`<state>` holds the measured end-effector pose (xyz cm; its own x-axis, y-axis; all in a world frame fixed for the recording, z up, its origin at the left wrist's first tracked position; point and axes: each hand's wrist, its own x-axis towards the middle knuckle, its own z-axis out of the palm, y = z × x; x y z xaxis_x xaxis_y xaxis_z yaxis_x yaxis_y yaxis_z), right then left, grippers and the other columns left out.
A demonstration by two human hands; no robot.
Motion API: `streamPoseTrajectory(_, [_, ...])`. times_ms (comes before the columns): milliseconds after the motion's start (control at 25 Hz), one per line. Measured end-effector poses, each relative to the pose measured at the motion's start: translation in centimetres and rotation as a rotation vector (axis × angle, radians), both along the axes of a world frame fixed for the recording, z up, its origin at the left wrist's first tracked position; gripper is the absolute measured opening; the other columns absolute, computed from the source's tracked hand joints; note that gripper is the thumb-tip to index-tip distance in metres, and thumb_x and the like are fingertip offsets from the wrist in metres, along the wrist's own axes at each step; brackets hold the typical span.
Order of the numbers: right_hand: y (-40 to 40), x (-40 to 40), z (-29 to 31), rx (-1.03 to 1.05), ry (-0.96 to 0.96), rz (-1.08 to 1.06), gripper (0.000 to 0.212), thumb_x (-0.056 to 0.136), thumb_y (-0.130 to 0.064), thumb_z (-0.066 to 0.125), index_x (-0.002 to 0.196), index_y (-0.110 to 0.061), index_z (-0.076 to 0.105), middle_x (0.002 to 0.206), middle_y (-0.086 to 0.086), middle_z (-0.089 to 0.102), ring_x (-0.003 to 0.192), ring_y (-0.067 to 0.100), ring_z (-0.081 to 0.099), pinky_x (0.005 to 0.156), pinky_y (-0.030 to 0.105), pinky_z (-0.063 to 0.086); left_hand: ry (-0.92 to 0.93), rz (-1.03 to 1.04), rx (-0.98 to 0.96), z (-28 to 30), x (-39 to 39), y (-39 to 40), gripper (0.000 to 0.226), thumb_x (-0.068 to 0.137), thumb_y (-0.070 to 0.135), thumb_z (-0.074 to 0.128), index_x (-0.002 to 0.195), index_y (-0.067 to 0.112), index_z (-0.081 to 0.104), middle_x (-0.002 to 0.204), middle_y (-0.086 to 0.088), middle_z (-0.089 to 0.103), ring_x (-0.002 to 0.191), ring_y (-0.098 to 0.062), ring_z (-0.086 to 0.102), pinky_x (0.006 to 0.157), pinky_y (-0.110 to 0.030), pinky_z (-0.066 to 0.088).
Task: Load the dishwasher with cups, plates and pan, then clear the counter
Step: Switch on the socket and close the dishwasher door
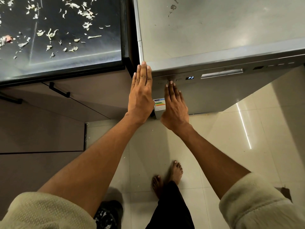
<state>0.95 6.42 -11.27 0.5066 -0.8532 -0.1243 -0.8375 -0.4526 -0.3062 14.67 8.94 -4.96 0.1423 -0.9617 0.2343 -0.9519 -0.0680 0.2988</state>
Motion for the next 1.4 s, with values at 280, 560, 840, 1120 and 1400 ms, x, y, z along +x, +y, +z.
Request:
streamPoseTrajectory(280, [0.0, 0.5, -0.6, -0.023, -0.028, 0.004, 0.103, 0.087, -0.021, 0.064, 0.158, -0.003, -0.009, 0.166, 0.016, -0.016, 0.154, 0.027, -0.017, 0.127, 0.041, -0.001, 0.001, 0.007, -0.043, -0.5, 0.0, -0.2, 0.092, 0.072, -0.021, 0.051, 0.154, -0.005, 0.014, 0.164, -0.022, 0.010, 0.153, -0.033, 0.006, 0.125, -0.043, 0.013])
streamPoseTrajectory(560, [0.1, 0.1, -0.5, -0.019, 0.002, 0.021, 0.115, 0.080, -0.026, 0.070, 0.158, -0.002, -0.011, 0.166, 0.017, -0.017, 0.154, 0.029, -0.017, 0.127, 0.042, -0.001, -0.004, 0.000, -0.042, -0.5, 0.1, 0.0, 0.091, 0.072, -0.020, 0.048, 0.155, -0.004, 0.013, 0.164, -0.021, 0.010, 0.153, -0.033, 0.006, 0.125, -0.044, 0.014])
streamPoseTrajectory(840, [-0.2, 0.1, -0.6, -0.021, 0.004, 0.029, 0.104, 0.085, -0.019, 0.063, 0.158, -0.003, -0.010, 0.166, 0.016, -0.018, 0.153, 0.027, -0.020, 0.126, 0.039, -0.003, -0.018, 0.027, -0.030, -0.6, -0.2, -0.1, 0.090, 0.074, -0.019, 0.047, 0.155, -0.004, 0.012, 0.164, -0.021, 0.008, 0.153, -0.033, 0.005, 0.125, -0.043, 0.012])
streamPoseTrajectory(1120, [0.0, -1.2, 0.5, 0.012, 0.057, 0.080, 0.110, 0.085, -0.028, 0.068, 0.158, -0.003, -0.010, 0.166, 0.015, -0.018, 0.153, 0.027, -0.017, 0.127, 0.041, -0.002, -0.027, 0.047, 0.061, 0.4, -0.6, 0.2, 0.092, 0.077, -0.012, 0.054, 0.156, -0.002, 0.008, 0.165, -0.019, 0.003, 0.153, -0.031, 0.000, 0.126, -0.041, 0.007])
streamPoseTrajectory(1400, [-0.3, -7.2, 3.5, -0.023, 0.157, 0.054, 0.104, 0.087, -0.030, 0.065, 0.159, -0.005, -0.005, 0.168, 0.015, -0.008, 0.155, 0.027, -0.007, 0.124, 0.036, -0.004, 0.067, 0.219, 0.170, 2.5, -3.7, -0.5, 0.096, 0.077, 0.000, 0.062, 0.156, -0.002, 0.008, 0.165, -0.017, 0.002, 0.153, -0.030, -0.002, 0.125, -0.039, 0.004])
